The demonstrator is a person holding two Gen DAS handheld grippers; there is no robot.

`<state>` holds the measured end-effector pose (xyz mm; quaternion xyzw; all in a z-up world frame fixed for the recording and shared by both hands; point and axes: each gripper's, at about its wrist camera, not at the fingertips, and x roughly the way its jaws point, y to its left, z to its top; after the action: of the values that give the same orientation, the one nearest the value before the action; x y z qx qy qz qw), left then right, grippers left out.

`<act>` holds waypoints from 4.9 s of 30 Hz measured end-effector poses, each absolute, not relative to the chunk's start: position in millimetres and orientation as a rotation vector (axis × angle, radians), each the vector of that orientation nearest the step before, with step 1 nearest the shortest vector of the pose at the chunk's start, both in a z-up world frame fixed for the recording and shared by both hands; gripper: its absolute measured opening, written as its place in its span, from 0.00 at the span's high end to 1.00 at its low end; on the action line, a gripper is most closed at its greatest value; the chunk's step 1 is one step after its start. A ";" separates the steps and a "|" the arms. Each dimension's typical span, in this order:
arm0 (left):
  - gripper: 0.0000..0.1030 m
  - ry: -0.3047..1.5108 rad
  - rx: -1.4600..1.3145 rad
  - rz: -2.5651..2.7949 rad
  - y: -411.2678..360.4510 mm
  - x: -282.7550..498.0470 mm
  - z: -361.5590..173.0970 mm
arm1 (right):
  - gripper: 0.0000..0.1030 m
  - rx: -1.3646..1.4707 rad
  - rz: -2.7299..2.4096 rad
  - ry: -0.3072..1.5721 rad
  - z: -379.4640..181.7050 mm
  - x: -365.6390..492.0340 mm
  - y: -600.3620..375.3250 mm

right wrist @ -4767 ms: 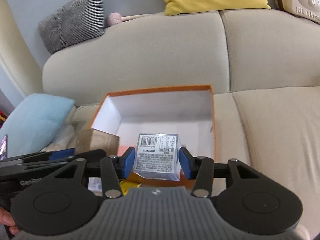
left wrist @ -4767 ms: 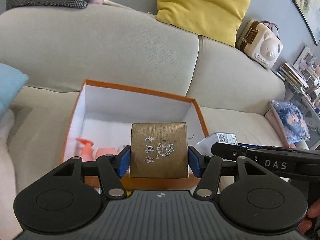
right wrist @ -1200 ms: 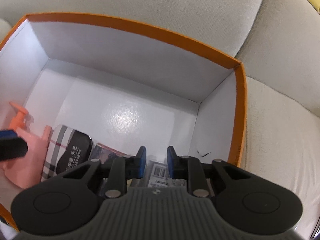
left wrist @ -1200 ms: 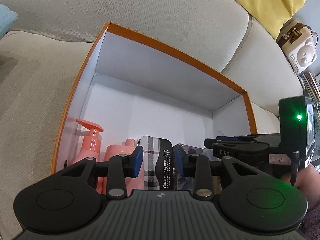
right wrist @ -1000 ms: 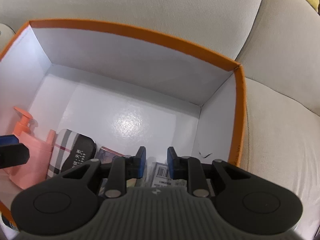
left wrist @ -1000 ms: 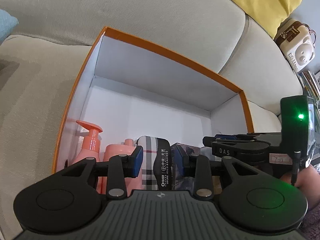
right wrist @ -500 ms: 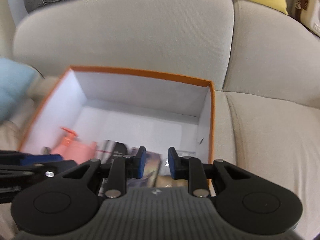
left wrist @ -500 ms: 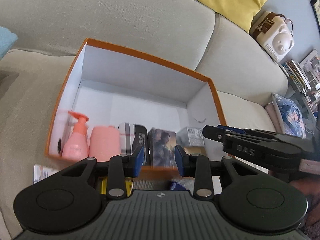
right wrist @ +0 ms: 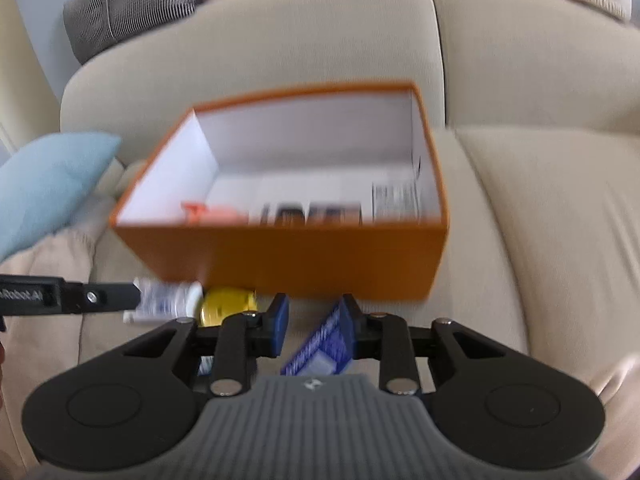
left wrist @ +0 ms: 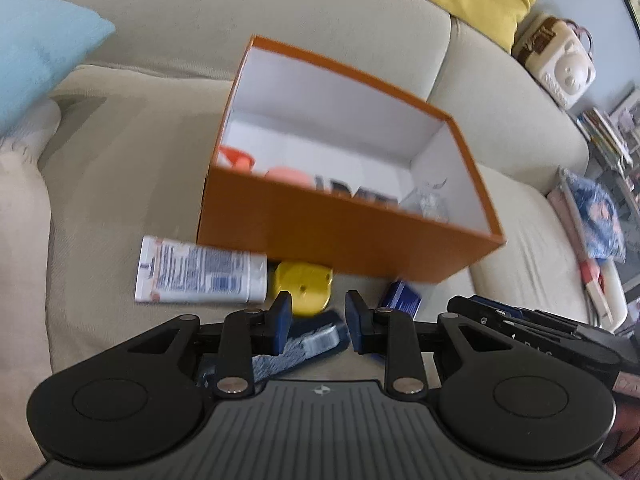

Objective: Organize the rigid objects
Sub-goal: 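Withdraw both grippers toward the dark spray can and blue tin, then grasp the dark spray can with the left gripper while the right grasps the blue tin, then lift the spray can and blue tin and lower them into the orange box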

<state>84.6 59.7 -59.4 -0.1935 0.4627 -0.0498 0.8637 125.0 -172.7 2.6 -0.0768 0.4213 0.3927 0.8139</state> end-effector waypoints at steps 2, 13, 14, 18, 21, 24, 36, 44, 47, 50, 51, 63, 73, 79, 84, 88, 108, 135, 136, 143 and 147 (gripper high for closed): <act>0.68 0.984 -0.385 -0.113 57.7 81.4 -70.2 | 0.70 -0.143 0.835 0.935 -12.2 122.6 -175.7; 0.57 0.983 0.047 -0.162 12.4 85.2 -104.6 | 0.53 -0.087 0.798 1.041 -62.9 127.3 -183.4; 0.56 0.993 0.063 -0.172 11.9 87.9 -106.1 | 0.53 -0.067 0.792 1.054 -64.6 130.7 -185.4; 0.51 1.065 0.090 -0.216 14.2 101.6 -114.1 | 0.53 -0.036 0.763 1.078 -69.8 140.1 -187.9; 0.41 1.101 0.111 -0.275 14.9 108.9 -118.6 | 0.53 -0.009 0.759 1.104 -76.8 144.8 -187.6; 0.35 1.152 0.157 -0.331 12.1 117.3 -127.4 | 0.53 0.003 0.753 1.122 -82.2 149.9 -184.7; 0.38 1.224 0.102 -0.304 10.3 125.6 -143.0 | 0.44 0.037 0.767 1.122 -97.1 159.9 -168.3; 0.56 1.179 0.070 -0.214 1.1 108.8 -131.9 | 0.70 -0.017 0.814 1.021 -89.0 147.1 -167.0; 0.61 1.168 -0.004 -0.188 7.1 104.0 -123.9 | 0.79 0.006 0.843 0.996 -81.7 143.7 -172.6; 0.62 1.138 -0.097 -0.165 13.9 102.3 -116.5 | 0.83 -0.040 0.887 0.947 -72.1 129.9 -174.9; 0.62 1.134 -0.134 -0.150 16.3 100.8 -116.8 | 0.84 -0.064 0.904 0.925 -68.8 124.4 -174.9; 0.56 1.160 -0.232 -0.105 11.0 93.6 -131.7 | 0.85 -0.127 0.887 0.965 -72.0 119.4 -180.8; 0.57 1.205 -0.249 -0.106 19.3 80.0 -127.5 | 0.86 -0.100 0.892 1.077 -86.7 122.0 -174.0; 0.59 1.184 -0.212 -0.097 1.0 85.9 -127.2 | 0.80 -0.088 0.873 1.071 -82.0 123.0 -180.5; 0.61 1.156 -0.217 -0.096 -0.5 79.3 -118.7 | 0.87 -0.092 0.885 1.064 -80.9 121.6 -180.0; 0.62 1.126 -0.219 -0.100 -2.2 73.7 -108.9 | 0.87 -0.093 0.890 1.021 -73.2 118.2 -179.4; 0.64 0.954 -0.332 -0.212 15.9 104.7 10.0 | 0.87 0.027 0.946 0.844 35.0 140.3 -184.8; 0.64 1.022 -0.777 0.115 77.3 304.5 -91.5 | 0.87 -0.079 0.969 0.820 13.1 268.2 -60.4; 0.64 1.013 -0.801 0.132 76.9 305.7 -95.7 | 0.87 -0.087 0.970 0.823 10.3 270.6 -57.3; 0.64 0.953 -0.921 0.239 78.7 310.2 -107.5 | 0.87 -0.120 0.964 0.845 -1.2 282.7 -42.2; 0.62 0.971 -0.885 0.251 77.4 312.7 -104.4 | 0.87 -0.145 0.963 0.851 -3.7 283.1 -37.9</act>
<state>312.7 77.4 -104.4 -0.4104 0.4499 0.1165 0.7846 283.1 -37.9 -3.7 -0.0677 0.3966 0.4487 0.7980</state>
